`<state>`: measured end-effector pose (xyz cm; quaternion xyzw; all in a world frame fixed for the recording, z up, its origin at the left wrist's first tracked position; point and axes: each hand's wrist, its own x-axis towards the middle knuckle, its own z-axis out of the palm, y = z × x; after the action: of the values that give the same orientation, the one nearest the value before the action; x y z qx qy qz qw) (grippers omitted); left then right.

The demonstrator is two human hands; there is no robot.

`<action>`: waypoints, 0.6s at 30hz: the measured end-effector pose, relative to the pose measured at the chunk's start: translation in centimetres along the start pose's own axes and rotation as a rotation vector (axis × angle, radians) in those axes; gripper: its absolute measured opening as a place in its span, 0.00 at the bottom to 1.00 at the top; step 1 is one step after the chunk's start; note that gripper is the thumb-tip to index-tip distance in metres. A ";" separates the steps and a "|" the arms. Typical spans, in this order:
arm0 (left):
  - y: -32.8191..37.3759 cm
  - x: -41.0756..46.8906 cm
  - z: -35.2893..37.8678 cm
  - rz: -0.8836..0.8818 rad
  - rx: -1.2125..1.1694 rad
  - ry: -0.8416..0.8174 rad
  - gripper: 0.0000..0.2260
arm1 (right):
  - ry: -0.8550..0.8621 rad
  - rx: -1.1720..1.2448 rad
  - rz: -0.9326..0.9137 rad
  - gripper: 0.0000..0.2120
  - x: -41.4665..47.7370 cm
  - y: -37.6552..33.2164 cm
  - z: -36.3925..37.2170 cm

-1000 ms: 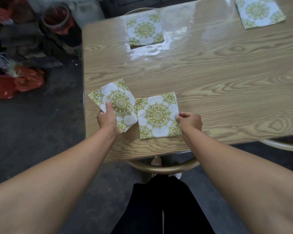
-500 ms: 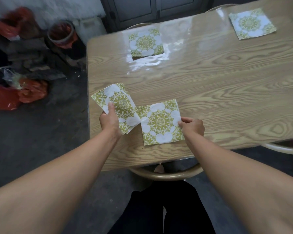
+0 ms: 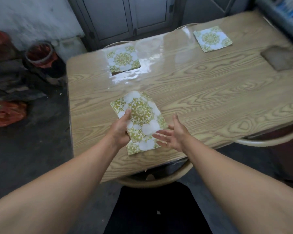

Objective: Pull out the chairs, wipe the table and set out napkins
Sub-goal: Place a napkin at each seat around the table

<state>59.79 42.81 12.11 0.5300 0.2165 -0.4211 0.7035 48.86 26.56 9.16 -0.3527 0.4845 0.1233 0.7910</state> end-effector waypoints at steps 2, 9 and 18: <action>-0.9 0.2 1.2 -0.045 0.142 0.026 0.13 | -0.014 0.095 -0.005 0.31 -0.3 -0.2 -1.3; -4.2 0.6 5.0 -0.082 0.501 0.063 0.12 | 0.202 -0.169 -0.237 0.04 -1.7 -0.6 -6.9; -10.2 1.3 14.5 -0.093 0.683 0.089 0.12 | 0.275 -0.337 -0.348 0.06 -3.7 -4.3 -18.0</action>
<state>50.07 28.01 10.40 0.7424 0.1175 -0.4771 0.4554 37.10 11.82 9.12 -0.5708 0.4922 0.0153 0.6570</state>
